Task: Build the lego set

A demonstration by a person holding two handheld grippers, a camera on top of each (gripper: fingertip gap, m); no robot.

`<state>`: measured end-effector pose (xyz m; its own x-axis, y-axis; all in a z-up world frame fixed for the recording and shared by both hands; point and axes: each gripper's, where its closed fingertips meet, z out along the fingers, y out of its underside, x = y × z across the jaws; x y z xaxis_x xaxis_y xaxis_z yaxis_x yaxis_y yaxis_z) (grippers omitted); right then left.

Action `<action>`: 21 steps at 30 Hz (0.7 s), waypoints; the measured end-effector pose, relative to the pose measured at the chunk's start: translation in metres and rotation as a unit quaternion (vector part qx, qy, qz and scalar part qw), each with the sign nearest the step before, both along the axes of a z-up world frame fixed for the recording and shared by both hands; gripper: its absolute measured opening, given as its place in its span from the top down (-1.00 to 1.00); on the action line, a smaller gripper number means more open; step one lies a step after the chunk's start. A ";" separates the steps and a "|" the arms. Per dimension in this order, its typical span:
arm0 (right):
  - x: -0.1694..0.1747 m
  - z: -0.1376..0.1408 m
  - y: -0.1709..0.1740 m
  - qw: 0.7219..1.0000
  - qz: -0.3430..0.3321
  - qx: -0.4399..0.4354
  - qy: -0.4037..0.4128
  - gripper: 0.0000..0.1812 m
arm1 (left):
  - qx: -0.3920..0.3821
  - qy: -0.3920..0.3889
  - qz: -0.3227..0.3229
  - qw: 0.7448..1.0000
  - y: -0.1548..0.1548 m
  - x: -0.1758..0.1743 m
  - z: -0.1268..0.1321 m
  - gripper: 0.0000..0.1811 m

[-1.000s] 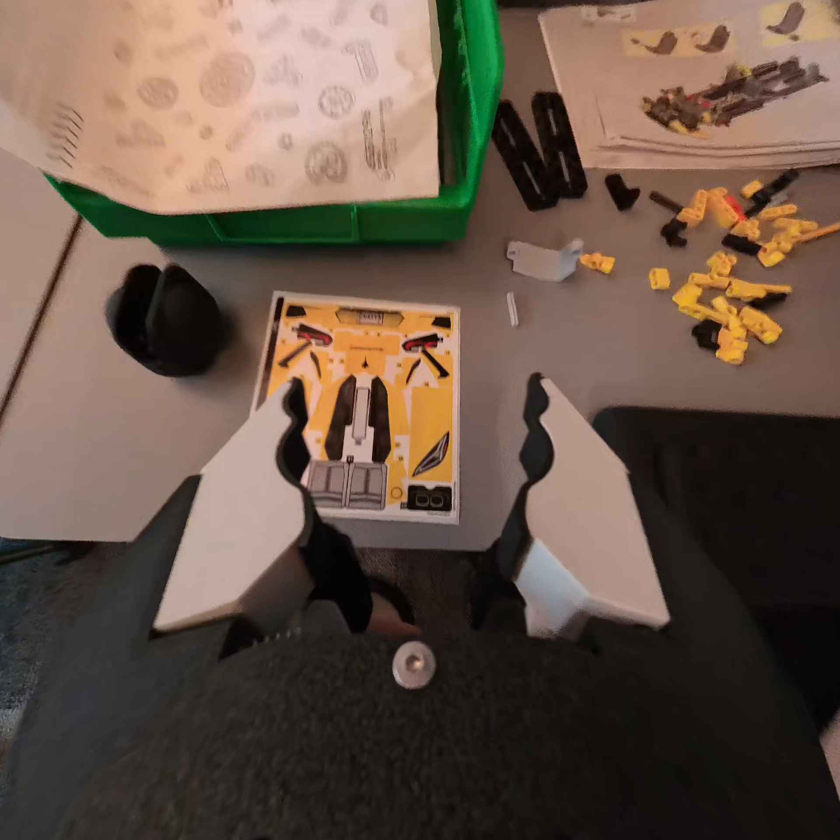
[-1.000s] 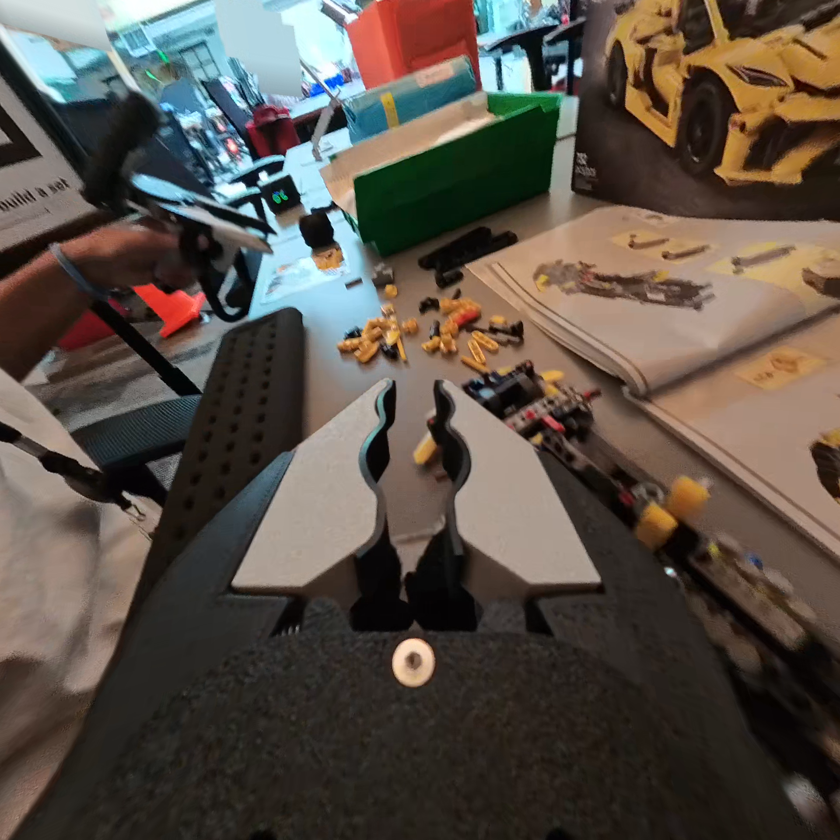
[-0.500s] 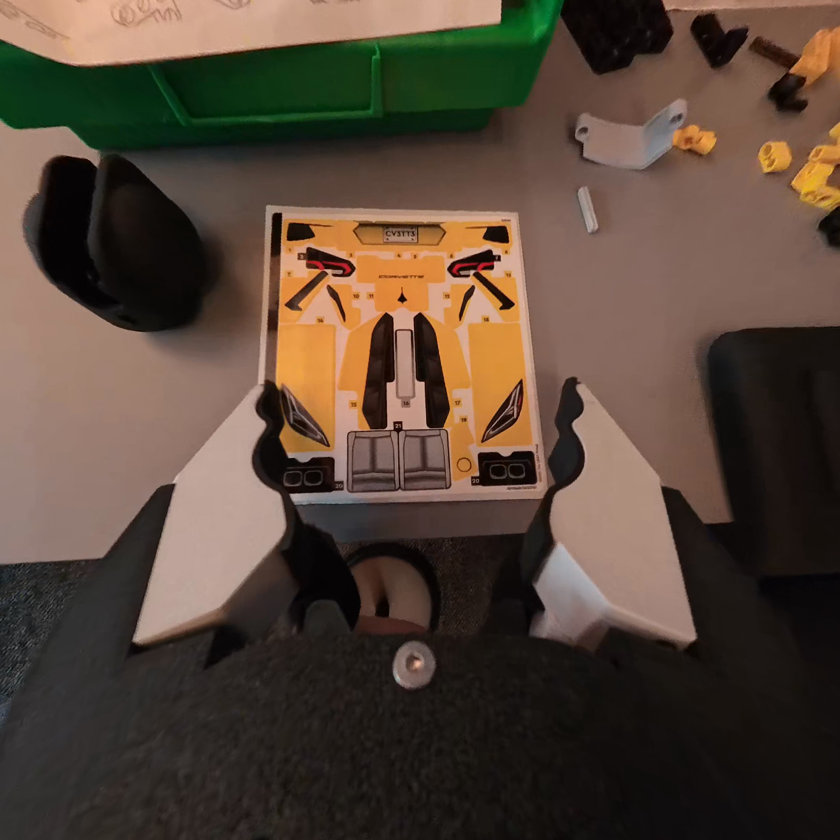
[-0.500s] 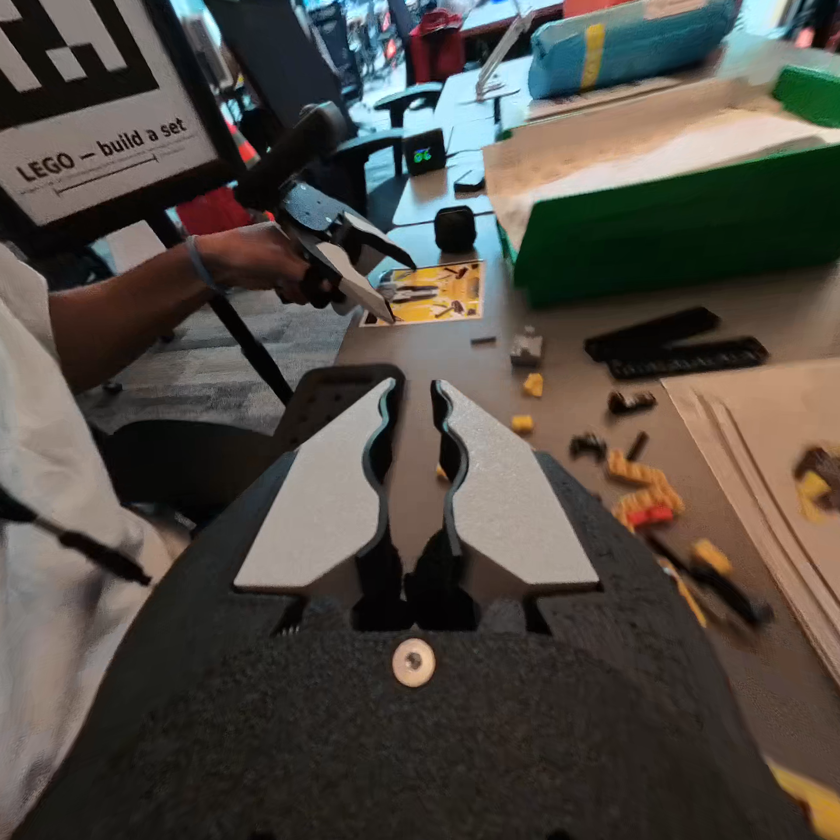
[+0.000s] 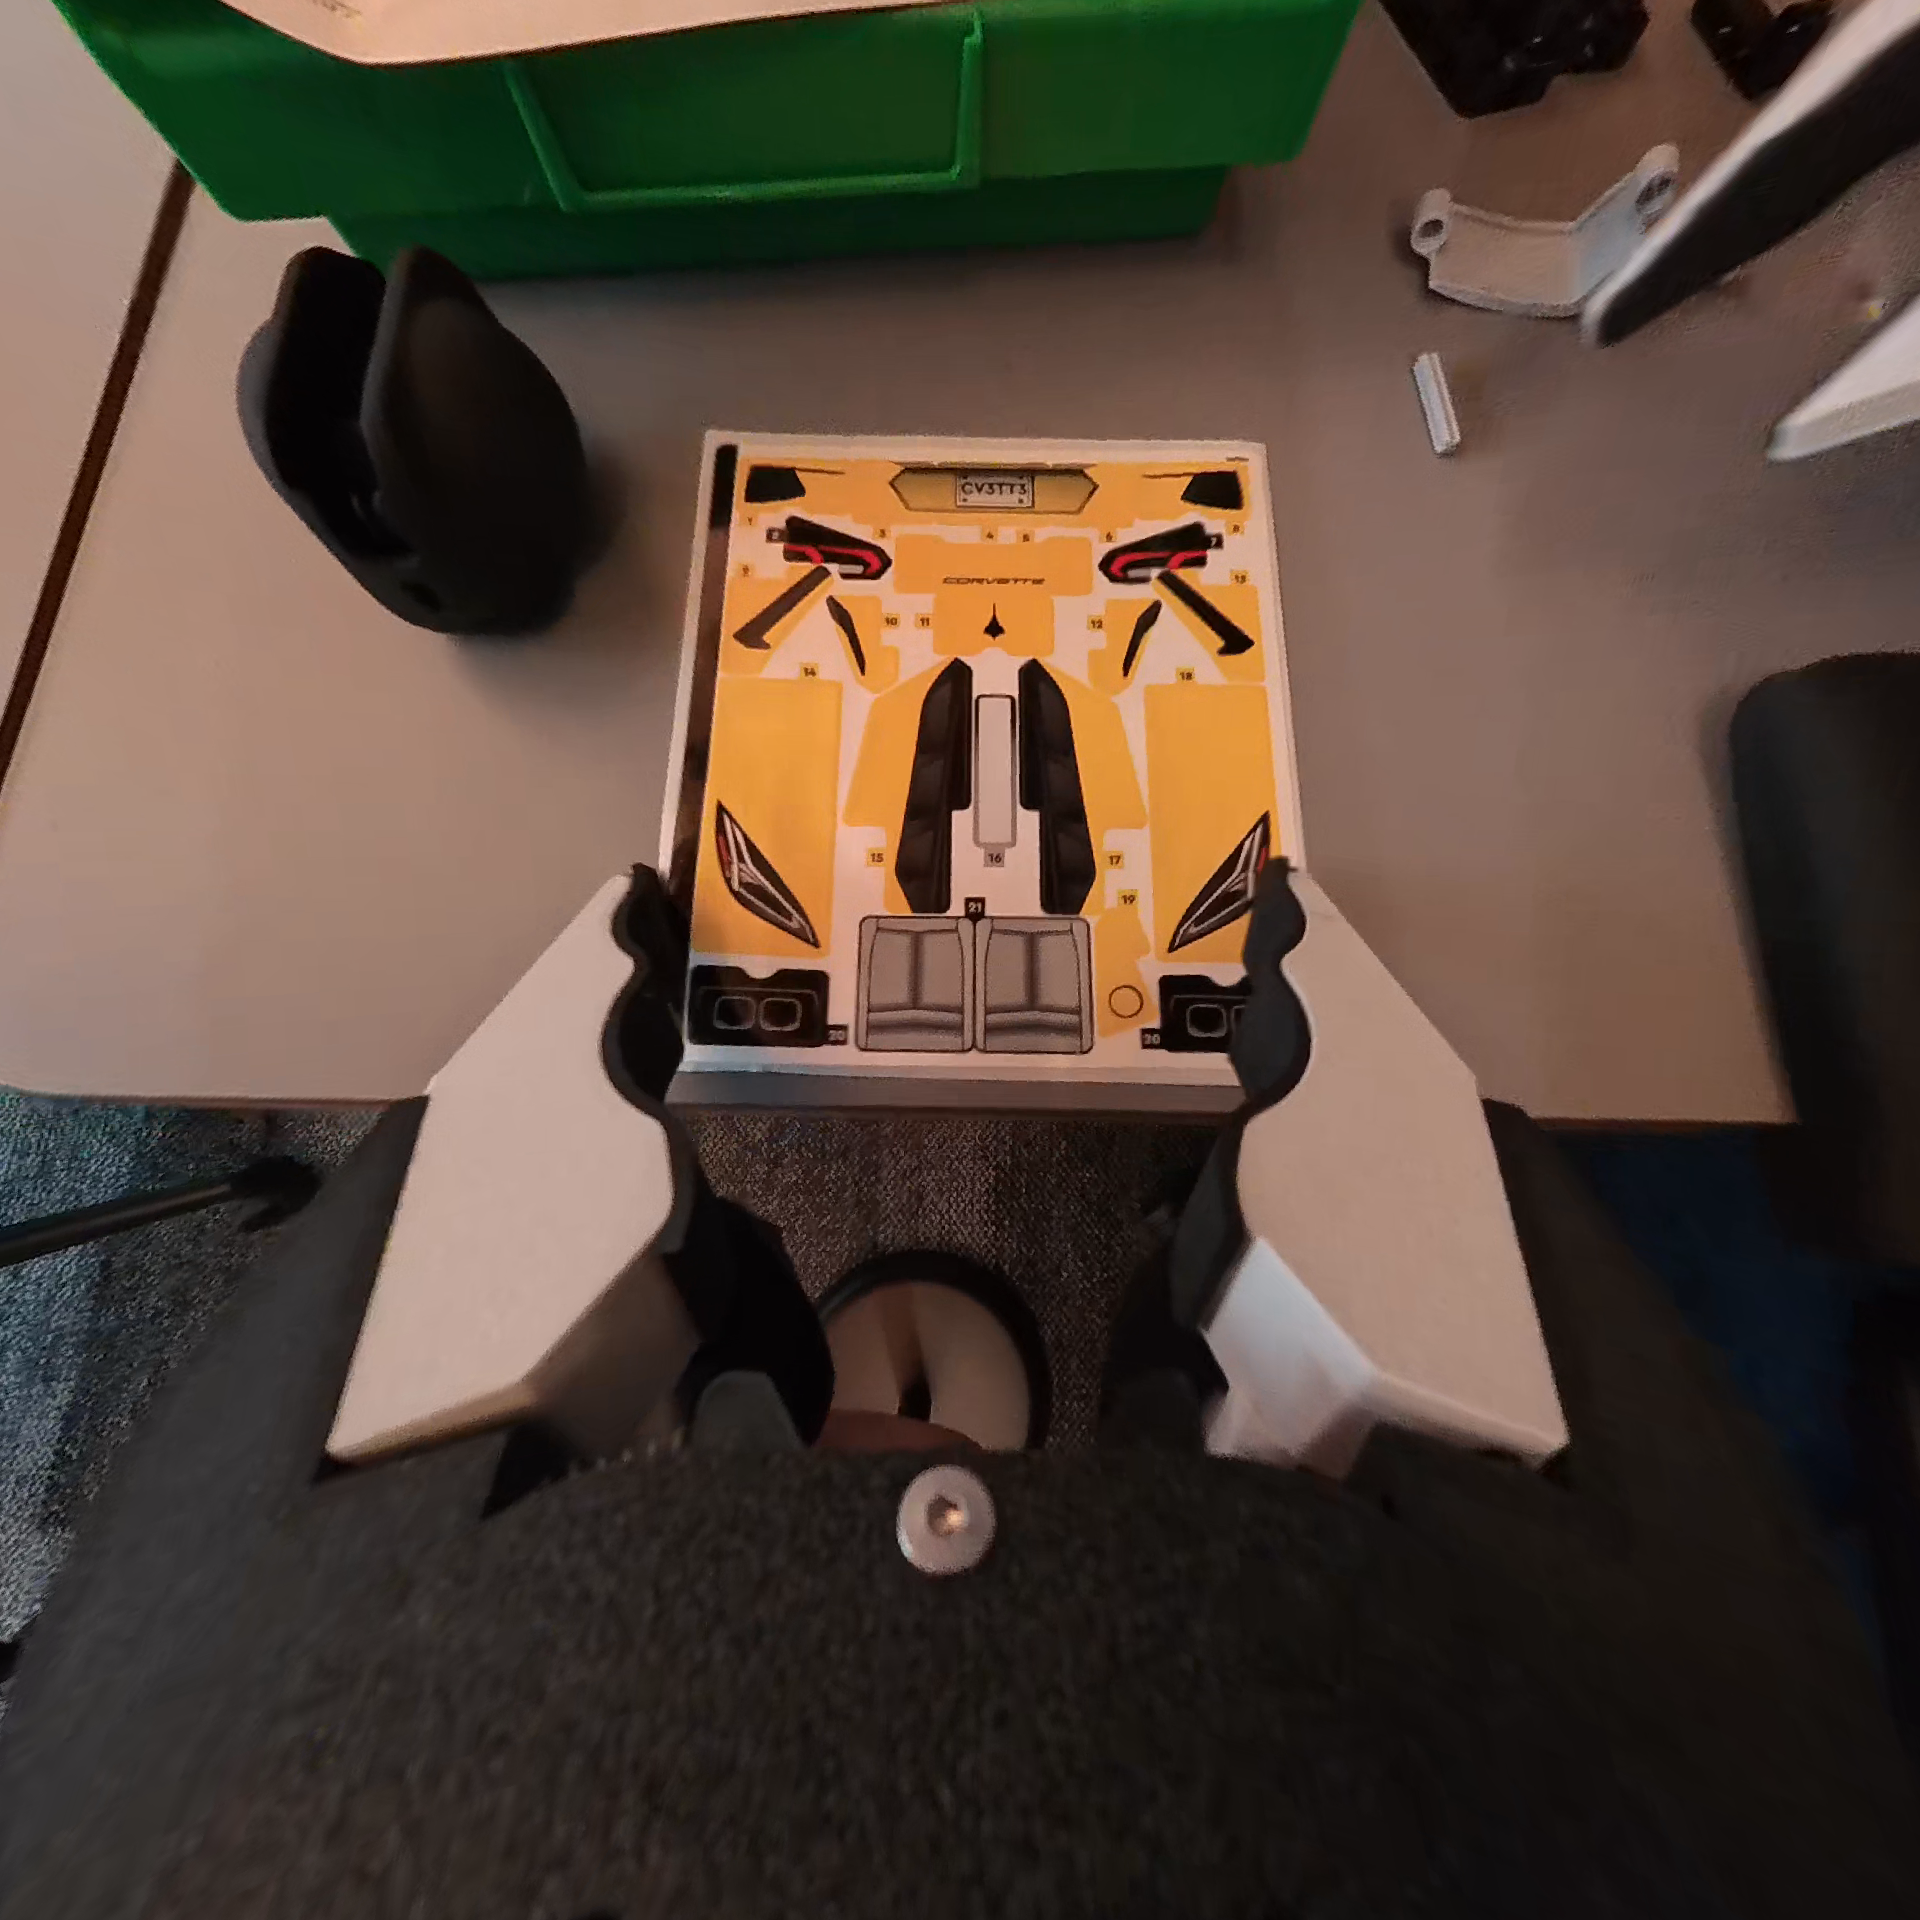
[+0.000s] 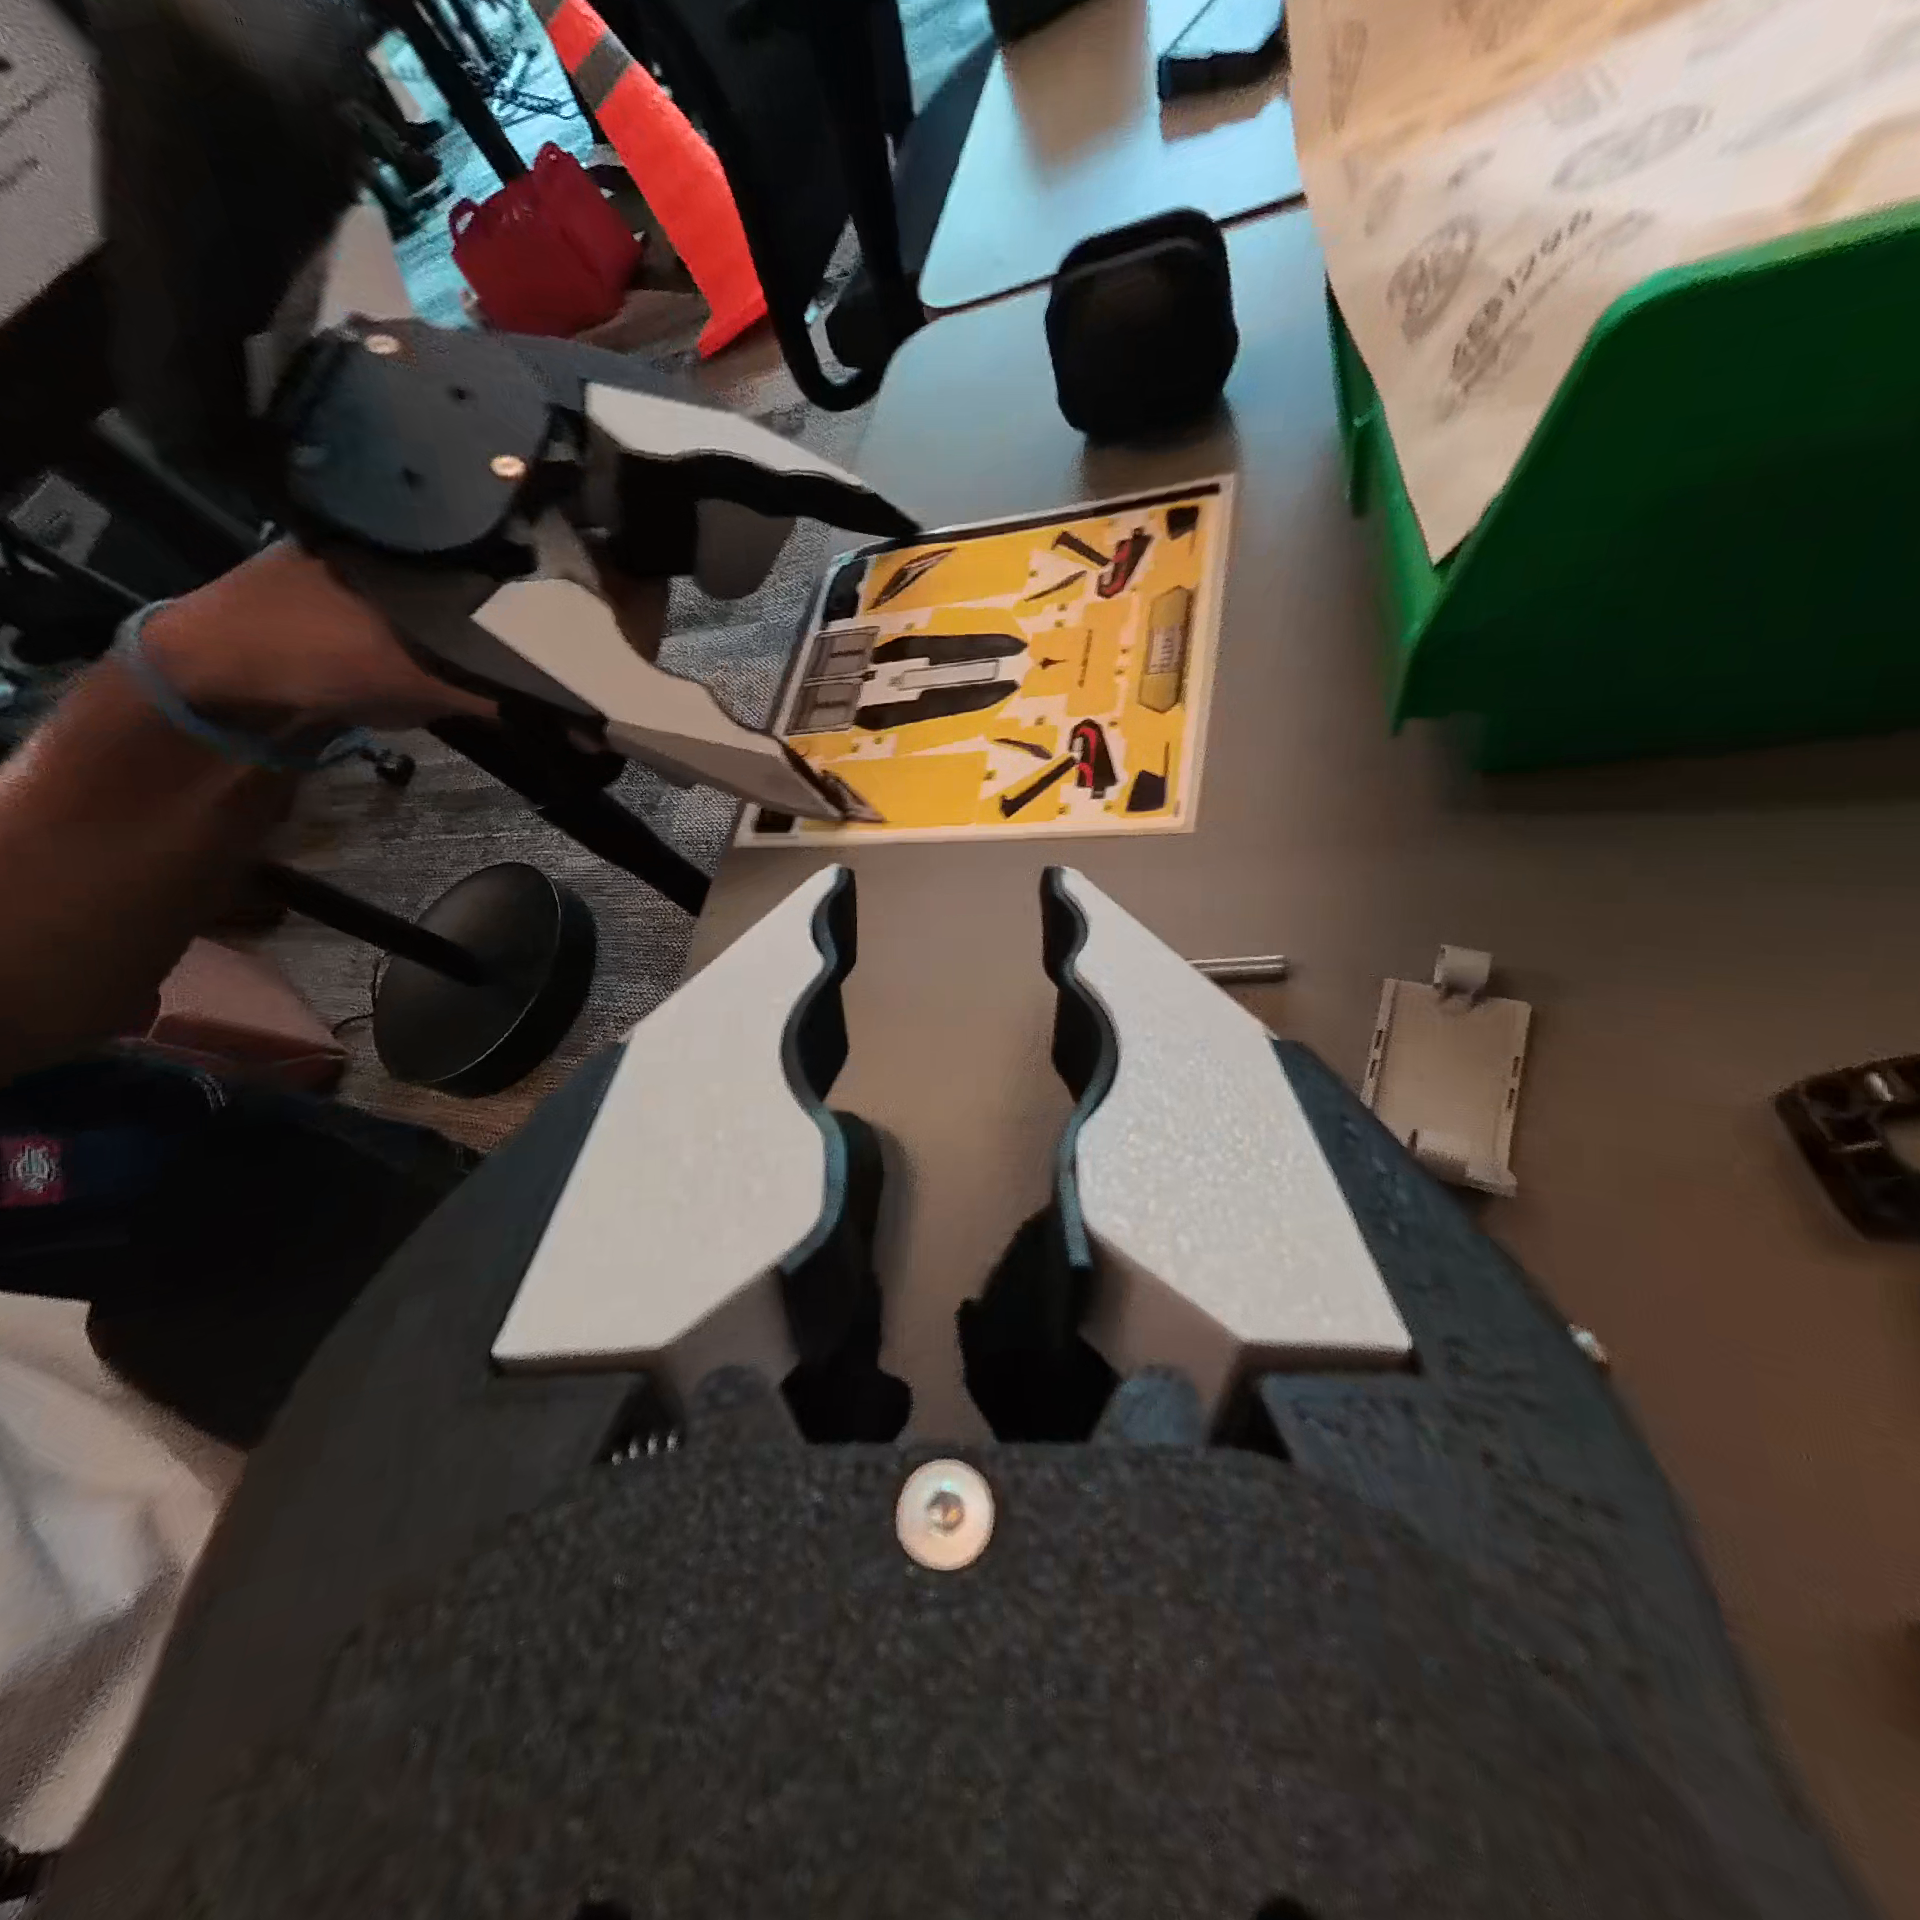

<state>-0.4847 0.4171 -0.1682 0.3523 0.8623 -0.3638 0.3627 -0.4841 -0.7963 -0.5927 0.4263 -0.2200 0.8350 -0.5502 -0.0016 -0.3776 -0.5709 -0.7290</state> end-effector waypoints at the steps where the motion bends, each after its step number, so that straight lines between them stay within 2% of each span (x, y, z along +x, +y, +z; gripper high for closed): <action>1: -0.001 -0.004 0.002 1.000 -0.005 -0.009 -0.004 0.59 | 0.002 -0.001 -0.003 1.000 -0.004 0.001 0.001 -0.16; 6: 0.001 -0.008 0.003 1.000 -0.017 -0.021 -0.008 0.58 | 0.011 -0.004 -0.008 1.000 -0.017 0.001 0.004 0.20; 10: 0.008 -0.011 -0.003 0.999 -0.019 -0.026 -0.014 0.59 | 0.009 -0.009 -0.006 1.000 -0.024 0.002 0.005 0.31; 13: 0.012 -0.008 -0.009 0.999 -0.021 -0.023 -0.011 0.59 | -0.010 -0.089 0.069 0.994 -0.026 -0.010 0.011 0.17; 14: 0.014 -0.007 -0.011 0.999 -0.024 -0.018 -0.011 0.60 | -0.013 -0.138 0.112 0.984 -0.026 -0.019 0.015 0.14; 15: 0.016 -0.006 -0.013 1.000 -0.026 -0.013 -0.012 0.60 | -0.026 -0.183 0.151 0.971 -0.028 -0.027 0.015 0.02; 17: 0.019 -0.004 -0.016 0.999 -0.030 -0.008 -0.009 0.61 | -0.068 -0.235 0.188 0.951 -0.035 -0.032 0.000 -0.02; 19: 0.022 -0.002 -0.019 0.999 -0.033 -0.008 -0.003 0.61 | -0.095 -0.299 0.192 0.930 -0.039 -0.023 -0.006 0.01; 21: 0.025 0.000 -0.020 0.999 -0.035 -0.009 0.000 0.61 | -0.126 -0.381 0.186 0.897 -0.037 -0.011 -0.002 0.11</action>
<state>-0.4600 0.3970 -0.1684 0.4113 0.8288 -0.3795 0.3275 -0.5229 -0.7870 -0.6037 0.3895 -0.2221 0.6662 -0.1365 0.7332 0.4256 -0.7377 -0.5241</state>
